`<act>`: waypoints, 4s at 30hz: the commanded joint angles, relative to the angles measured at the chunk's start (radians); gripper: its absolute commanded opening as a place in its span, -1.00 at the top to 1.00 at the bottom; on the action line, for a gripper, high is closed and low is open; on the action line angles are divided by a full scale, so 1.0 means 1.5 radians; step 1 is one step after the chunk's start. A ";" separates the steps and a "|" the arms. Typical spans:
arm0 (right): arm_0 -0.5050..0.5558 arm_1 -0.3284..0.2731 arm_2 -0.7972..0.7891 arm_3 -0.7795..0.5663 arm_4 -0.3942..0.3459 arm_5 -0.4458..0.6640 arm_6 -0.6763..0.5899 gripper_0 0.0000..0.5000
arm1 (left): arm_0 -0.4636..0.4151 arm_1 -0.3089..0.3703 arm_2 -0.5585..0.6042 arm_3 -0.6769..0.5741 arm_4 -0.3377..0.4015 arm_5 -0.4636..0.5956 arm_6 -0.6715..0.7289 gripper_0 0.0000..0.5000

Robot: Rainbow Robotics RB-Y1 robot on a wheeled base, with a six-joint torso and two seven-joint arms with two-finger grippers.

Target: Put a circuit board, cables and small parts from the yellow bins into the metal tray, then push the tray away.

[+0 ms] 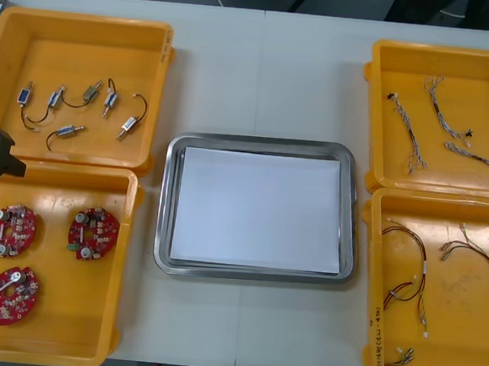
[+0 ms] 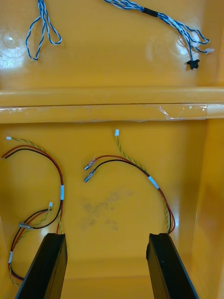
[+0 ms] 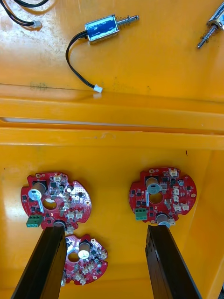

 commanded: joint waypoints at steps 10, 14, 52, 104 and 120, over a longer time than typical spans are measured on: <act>-0.013 0.006 0.006 -0.018 -0.001 0.002 -0.008 -1.00 | 0.010 0.029 0.018 -0.021 0.006 0.005 -0.080 -1.00; -0.013 0.006 0.006 -0.018 -0.001 0.002 -0.008 -1.00 | 0.010 0.029 0.018 -0.021 0.006 0.005 -0.080 -1.00; -0.013 0.006 0.006 -0.018 -0.001 0.002 -0.008 -1.00 | 0.010 0.029 0.018 -0.021 0.006 0.005 -0.080 -1.00; -0.013 0.006 0.006 -0.018 -0.001 0.002 -0.008 -1.00 | 0.010 0.029 0.018 -0.021 0.006 0.005 -0.080 -1.00; -0.023 -0.002 -0.003 -0.019 0.003 0.002 -0.008 -1.00 | 0.030 0.002 0.025 -0.005 0.014 0.005 -0.081 -1.00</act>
